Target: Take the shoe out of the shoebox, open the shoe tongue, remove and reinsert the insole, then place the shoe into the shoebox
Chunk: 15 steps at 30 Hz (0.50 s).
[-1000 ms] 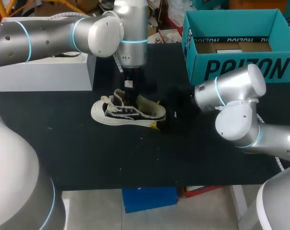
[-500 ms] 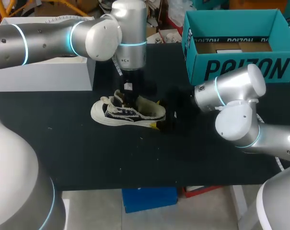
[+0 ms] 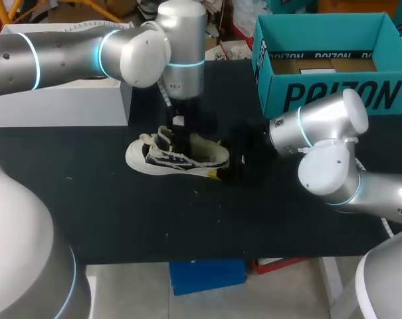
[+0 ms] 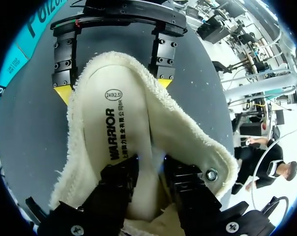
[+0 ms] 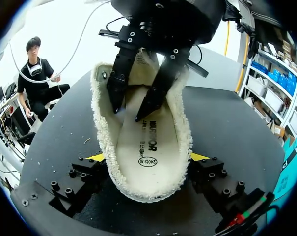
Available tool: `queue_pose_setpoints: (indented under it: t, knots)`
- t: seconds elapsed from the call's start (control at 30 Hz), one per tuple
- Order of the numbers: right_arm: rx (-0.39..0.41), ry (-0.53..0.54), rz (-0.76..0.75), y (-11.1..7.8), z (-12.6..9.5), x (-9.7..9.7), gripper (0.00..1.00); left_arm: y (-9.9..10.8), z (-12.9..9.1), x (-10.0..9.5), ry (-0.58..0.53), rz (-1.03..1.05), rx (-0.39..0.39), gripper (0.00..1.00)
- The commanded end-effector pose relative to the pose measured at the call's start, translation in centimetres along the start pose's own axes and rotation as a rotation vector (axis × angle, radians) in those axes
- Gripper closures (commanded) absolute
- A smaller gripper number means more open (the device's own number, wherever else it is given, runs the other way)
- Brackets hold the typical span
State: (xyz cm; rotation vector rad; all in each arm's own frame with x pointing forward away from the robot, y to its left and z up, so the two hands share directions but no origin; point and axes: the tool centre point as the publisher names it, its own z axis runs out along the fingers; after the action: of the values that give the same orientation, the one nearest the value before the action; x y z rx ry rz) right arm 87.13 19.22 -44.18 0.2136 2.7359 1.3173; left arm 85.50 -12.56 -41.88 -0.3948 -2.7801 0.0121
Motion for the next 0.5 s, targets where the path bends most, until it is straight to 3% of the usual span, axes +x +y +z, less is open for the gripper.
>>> queue_pose_setpoints:
  t: [0.03,0.13,0.5]
  knots:
    - [0.004,-0.002,0.002,0.0,0.2,-0.1,1.0,-0.1,1.8,0.9,-0.081,-0.011,-0.055,0.67]
    - [0.004,-0.002,0.002,0.0,0.2,-0.1,1.0,0.0,2.0,1.3,-0.191,-0.017,-0.12,0.69]
    - [0.004,-0.002,0.002,0.0,0.2,-0.1,1.0,2.2,2.7,1.3,-0.484,-0.008,-0.225,0.7]
